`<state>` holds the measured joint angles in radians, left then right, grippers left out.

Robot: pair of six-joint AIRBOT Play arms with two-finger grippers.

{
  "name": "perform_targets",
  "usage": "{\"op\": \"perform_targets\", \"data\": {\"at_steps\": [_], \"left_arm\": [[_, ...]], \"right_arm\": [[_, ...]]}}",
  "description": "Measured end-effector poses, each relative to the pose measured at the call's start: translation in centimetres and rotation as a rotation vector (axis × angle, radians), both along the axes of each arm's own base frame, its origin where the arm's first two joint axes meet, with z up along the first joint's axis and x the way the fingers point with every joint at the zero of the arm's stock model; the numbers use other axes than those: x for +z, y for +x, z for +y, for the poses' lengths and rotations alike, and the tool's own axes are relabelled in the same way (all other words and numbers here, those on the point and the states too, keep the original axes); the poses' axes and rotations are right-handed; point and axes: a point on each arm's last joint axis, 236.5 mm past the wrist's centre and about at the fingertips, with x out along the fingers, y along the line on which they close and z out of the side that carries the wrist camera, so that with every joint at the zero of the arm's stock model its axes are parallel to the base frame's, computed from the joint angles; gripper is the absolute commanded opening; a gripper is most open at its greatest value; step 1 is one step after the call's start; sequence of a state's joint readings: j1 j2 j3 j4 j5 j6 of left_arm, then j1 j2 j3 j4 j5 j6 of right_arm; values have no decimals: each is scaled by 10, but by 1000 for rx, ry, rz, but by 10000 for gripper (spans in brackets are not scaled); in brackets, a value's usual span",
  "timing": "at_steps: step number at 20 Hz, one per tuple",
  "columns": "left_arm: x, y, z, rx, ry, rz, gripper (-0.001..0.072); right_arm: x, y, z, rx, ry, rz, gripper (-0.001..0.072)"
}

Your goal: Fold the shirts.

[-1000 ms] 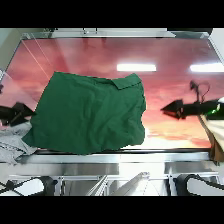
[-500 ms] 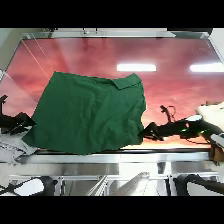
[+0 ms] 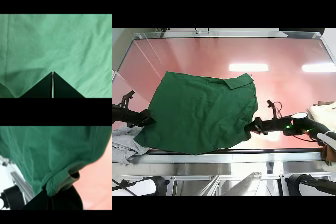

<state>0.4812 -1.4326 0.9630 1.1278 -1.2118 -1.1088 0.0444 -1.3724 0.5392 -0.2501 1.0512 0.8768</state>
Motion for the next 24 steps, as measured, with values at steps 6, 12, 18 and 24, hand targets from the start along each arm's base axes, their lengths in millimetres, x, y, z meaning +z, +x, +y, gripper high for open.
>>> {"op": "perform_targets", "data": {"at_steps": [6,12,18,24], "left_arm": [[19,15,-3,-19,4,-28,708],[3,-9,-43,-47,-49,84,706],[-28,-59,-112,-121,-136,229,5],[0,-39,-155,-140,-284,136,16]], "right_arm": [[7,64,-110,-275,-67,-78,17],[5,68,-190,-423,-112,-94,17],[6,64,-186,-378,-113,-116,17],[37,67,-172,-343,-32,-192,17]]}}
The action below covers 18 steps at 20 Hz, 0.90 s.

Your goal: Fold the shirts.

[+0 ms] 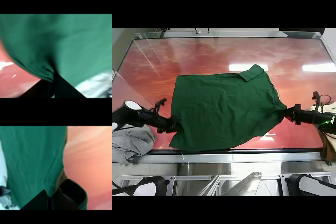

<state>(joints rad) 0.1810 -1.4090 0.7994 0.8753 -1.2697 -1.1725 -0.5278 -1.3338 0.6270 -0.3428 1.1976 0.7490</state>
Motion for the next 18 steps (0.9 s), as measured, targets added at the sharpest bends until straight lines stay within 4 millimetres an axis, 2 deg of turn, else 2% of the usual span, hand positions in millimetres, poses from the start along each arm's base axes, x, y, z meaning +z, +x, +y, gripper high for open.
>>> {"op": "perform_targets", "data": {"at_steps": [1,3,4,5,6,7,9,11,12,13,15,17,18], "left_arm": [[19,13,-4,8,-36,-50,16],[80,45,-9,31,-118,-208,16],[123,59,-12,42,-171,-314,16],[174,70,-14,47,-231,-442,16],[225,73,-15,43,-287,-573,16],[279,71,-15,38,-334,-714,16],[391,45,-11,15,-384,-1031,16],[475,11,0,30,-323,-1315,17],[505,-3,7,55,-255,-1430,18],[531,-17,15,91,-164,-1533,18],[559,-29,30,163,-2,-1633,18],[564,-24,48,231,47,-1621,17],[559,-17,56,252,30,-1587,17]], "right_arm": [[19,4,4,12,20,-52,17],[67,11,8,32,43,-179,17],[100,16,10,39,38,-269,17],[134,18,11,45,24,-360,17],[176,18,14,53,3,-466,17],[218,15,17,56,-28,-581,17],[315,-3,27,51,-133,-836,17],[395,-29,33,-1,-284,-1053,16],[433,-44,34,-47,-376,-1148,16],[463,-58,35,-91,-461,-1218,16],[508,-78,30,-189,-601,-1308,16],[523,-76,18,-248,-660,-1315,16],[520,-66,10,-254,-660,-1286,17]]}}
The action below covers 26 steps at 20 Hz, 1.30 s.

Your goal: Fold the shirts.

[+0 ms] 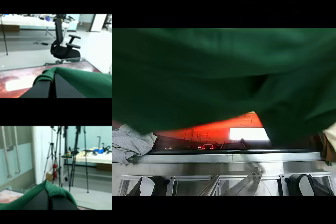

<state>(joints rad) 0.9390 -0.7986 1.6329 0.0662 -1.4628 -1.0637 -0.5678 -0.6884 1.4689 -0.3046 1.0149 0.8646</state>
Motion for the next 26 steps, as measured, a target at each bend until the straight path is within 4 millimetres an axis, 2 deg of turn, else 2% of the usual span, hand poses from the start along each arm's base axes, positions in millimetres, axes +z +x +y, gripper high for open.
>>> {"op": "perform_targets", "data": {"at_steps": [2,3,4,5,7,11,13,15,17,19,20,21,22,23,26], "left_arm": [[-30,21,10,-61,-64,118,16],[-54,36,13,-93,-94,199,17],[-87,55,16,-122,-121,304,17],[-123,74,17,-136,-138,408,17],[-204,111,8,-173,-164,619,17],[-369,167,-15,-175,-155,932,12],[-436,190,-19,-166,-137,1031,12],[-484,210,-20,-171,-127,1097,12],[-512,232,-19,-170,-123,1120,11],[-527,250,-17,-173,-116,1124,12],[-532,259,-16,-171,-115,1122,16],[-535,266,-16,-172,-111,1116,251],[-537,274,-16,-172,-111,1110,561],[-537,281,-17,-176,-106,1101,714],[-519,296,-17,-190,-112,1080,717]], "right_arm": [[-26,34,-14,34,36,112,17],[-48,53,-17,77,57,192,17],[-72,72,-18,126,81,274,17],[-102,93,-18,180,114,368,17],[-166,130,-14,273,177,541,18],[-307,196,10,400,289,839,17],[-381,229,18,385,346,949,17],[-442,256,23,367,419,1014,17],[-477,278,23,352,496,1023,18],[-496,298,17,327,551,1005,19],[-503,306,12,304,563,993,65],[-507,314,7,282,569,979,345],[-509,322,1,258,572,960,515],[-509,328,-3,244,566,941,516],[-497,340,-17,216,557,888,513]]}}
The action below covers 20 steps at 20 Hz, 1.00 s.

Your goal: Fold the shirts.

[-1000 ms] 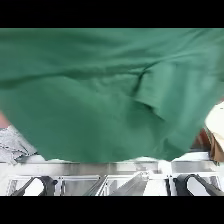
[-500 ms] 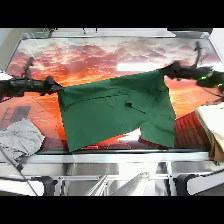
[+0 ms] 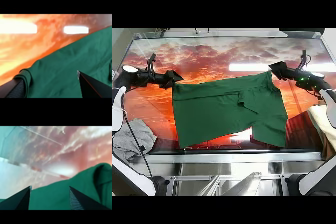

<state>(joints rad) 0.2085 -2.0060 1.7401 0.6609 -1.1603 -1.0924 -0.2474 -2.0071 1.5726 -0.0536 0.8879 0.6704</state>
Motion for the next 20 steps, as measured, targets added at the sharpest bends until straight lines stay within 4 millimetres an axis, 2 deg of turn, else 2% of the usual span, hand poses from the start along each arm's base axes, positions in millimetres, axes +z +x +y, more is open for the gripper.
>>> {"op": "perform_targets", "data": {"at_steps": [1,2,3,5,7,8,10,13,15,17,19,20], "left_arm": [[9,3,3,-1,-7,-4,717],[19,3,7,-4,-13,3,717],[27,0,11,-10,-16,21,717],[36,-17,19,-41,-12,98,717],[33,-45,23,-82,1,210,717],[31,-61,22,-102,3,269,717],[19,-104,16,-149,12,406,717],[-4,-184,6,-184,50,605,716],[-21,-238,-1,-171,66,711,715],[-39,-284,-8,-146,77,785,699],[-57,-315,-13,-109,86,831,697],[-60,-325,-18,-96,66,851,618]], "right_arm": [[7,2,-8,-13,-9,-17,471],[15,3,-17,-25,-15,-32,300],[24,1,-25,-25,-22,-47,269],[43,-11,-42,2,-32,-62,344],[51,-35,-56,59,-48,-29,338],[50,-50,-61,94,-57,10,337],[37,-88,-68,173,-75,138,223],[15,-148,-76,233,-67,331,227],[4,-178,-73,238,-51,417,230],[-2,-199,-68,232,-38,469,230],[-3,-214,-63,229,-33,496,230],[-2,-219,-61,228,-31,501,230]]}}
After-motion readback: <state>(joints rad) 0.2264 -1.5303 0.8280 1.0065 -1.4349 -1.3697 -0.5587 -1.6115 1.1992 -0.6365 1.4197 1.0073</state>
